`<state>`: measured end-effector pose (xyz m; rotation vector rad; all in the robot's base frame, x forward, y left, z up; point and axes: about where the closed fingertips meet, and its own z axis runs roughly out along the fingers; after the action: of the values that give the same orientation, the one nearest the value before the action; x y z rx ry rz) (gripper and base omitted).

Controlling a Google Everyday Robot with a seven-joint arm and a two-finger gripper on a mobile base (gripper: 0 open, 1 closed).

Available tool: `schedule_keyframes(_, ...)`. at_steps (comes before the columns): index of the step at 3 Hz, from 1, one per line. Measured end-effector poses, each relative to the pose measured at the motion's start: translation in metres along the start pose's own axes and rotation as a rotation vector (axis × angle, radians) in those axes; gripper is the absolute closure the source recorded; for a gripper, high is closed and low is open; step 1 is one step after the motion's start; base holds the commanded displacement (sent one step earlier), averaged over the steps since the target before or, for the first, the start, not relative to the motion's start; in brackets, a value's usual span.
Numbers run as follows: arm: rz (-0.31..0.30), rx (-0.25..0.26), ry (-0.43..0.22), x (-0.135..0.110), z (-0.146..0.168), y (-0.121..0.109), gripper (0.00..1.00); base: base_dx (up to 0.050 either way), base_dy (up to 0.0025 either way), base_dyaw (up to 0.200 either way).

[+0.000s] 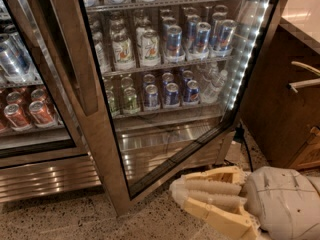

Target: Open right fridge door

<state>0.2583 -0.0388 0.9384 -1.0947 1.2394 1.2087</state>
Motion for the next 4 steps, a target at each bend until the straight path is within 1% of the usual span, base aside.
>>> schedule_keyframes(3, 0.000, 0.000, 0.000, -0.0001, 0.0002, 0.0001, 1.00, -0.045, 0.00181, -0.082)
schedule_keyframes(4, 0.000, 0.000, 0.000, -0.0001, 0.0002, 0.0001, 1.00, 0.000, 0.00000, 0.000)
